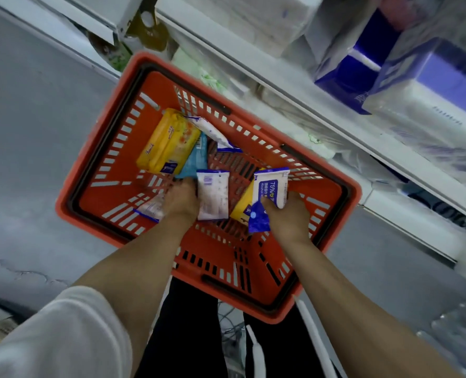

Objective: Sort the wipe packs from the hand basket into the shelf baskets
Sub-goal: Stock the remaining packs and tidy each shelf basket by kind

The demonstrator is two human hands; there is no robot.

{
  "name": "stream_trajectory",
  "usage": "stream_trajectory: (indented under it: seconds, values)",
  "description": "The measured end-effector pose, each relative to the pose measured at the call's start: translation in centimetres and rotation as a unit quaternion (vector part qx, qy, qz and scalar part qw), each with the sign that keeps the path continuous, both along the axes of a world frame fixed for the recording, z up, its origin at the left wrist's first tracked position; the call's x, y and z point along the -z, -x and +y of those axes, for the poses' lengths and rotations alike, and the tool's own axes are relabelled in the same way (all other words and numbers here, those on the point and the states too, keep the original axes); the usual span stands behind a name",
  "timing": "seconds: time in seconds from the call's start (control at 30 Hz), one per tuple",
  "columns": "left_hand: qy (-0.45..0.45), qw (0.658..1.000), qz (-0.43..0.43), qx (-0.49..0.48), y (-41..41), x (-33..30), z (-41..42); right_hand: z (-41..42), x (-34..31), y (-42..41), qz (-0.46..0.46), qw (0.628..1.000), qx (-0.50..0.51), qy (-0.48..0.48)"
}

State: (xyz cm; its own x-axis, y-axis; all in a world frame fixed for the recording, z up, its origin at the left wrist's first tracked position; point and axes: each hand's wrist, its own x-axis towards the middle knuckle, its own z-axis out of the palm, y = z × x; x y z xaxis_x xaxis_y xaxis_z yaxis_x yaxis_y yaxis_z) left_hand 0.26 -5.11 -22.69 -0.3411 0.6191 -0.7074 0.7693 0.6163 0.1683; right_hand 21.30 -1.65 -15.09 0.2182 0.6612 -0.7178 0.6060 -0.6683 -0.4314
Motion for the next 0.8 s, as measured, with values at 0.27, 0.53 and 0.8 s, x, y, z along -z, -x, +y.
stream_trajectory:
  seconds: [0.27,0.53,0.8]
  values:
    - [0.03,0.96,-0.114,-0.254,-2.5,-0.5,-0.1,0.2,-1.7,-0.6,0.037,0.996,-0.078,0.001]
    - [0.038,0.929,-0.042,-0.366,-4.0,1.6,0.2,0.4,-0.6,-1.8,0.05,0.995,-0.087,-0.012]
    - [-0.121,0.891,-0.191,-0.394,-4.0,-9.3,0.2,0.6,-5.9,-0.3,0.079,0.986,-0.131,-0.067]
